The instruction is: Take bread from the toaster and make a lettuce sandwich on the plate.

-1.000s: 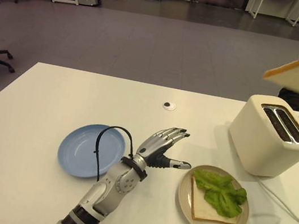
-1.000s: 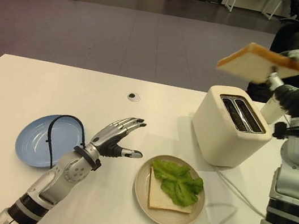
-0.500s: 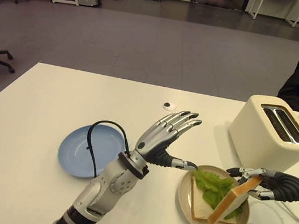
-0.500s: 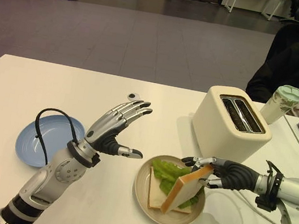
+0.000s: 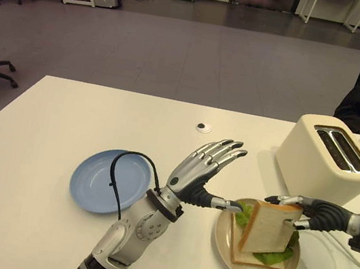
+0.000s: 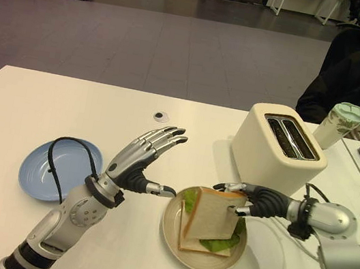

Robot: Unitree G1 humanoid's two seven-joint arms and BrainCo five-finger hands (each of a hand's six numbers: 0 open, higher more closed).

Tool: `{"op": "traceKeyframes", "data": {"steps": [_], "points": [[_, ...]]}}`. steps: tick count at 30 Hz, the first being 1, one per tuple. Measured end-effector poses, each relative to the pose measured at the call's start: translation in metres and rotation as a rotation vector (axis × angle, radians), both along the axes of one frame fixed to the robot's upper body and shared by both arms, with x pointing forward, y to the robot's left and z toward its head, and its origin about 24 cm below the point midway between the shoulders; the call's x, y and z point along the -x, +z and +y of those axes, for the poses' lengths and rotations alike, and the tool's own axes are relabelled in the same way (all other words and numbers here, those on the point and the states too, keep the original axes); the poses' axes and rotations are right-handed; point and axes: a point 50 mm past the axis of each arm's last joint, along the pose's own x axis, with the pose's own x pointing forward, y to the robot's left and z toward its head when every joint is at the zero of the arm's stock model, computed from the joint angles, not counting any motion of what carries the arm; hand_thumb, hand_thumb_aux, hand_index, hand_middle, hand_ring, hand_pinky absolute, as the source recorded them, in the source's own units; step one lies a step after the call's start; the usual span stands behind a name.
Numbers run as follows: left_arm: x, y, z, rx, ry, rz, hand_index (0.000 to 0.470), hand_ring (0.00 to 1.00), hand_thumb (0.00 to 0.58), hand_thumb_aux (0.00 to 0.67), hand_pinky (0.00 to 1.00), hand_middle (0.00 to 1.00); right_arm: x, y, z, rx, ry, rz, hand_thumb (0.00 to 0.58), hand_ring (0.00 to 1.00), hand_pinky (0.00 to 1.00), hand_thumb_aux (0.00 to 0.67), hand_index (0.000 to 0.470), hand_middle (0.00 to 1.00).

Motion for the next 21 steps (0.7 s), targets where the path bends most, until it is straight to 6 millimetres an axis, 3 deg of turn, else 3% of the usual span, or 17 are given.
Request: {"op": "traceKeyframes", "data": {"steps": [5, 15, 18, 21], "points": [[0.001, -0.002, 0.0, 0.003, 0.002, 0.008, 0.0, 0.0, 0.0, 0.0, 0.0, 0.0, -0.01, 0.005, 0.007, 0.008, -0.017, -0.057, 0.0, 0.0, 0.0, 0.0, 0.0, 0.0], [0.001, -0.002, 0.0, 0.002, 0.001, 0.009, 0.0, 0.0, 0.0, 0.0, 0.0, 0.0, -0.015, 0.012, -0.002, 0.176, -0.031, -0.196, 0.0, 0.0, 0.0, 0.0, 0.0, 0.0], [0.001, -0.002, 0.001, -0.002, 0.002, 0.011, 0.0, 0.0, 0.0, 0.0, 0.0, 0.0, -0.015, 0.011, 0.0, 0.165, -0.024, -0.197, 0.0, 0.0, 0.0, 0.0, 0.0, 0.0], [0.0, -0.003, 0.004, 0.019, -0.011, 0.047, 0.0, 0.0, 0.0, 0.0, 0.0, 0.0, -0.015, 0.014, 0.006, 0.025, -0.031, -0.213, 0.0, 0.0, 0.0, 0.0, 0.0, 0.0]]}}
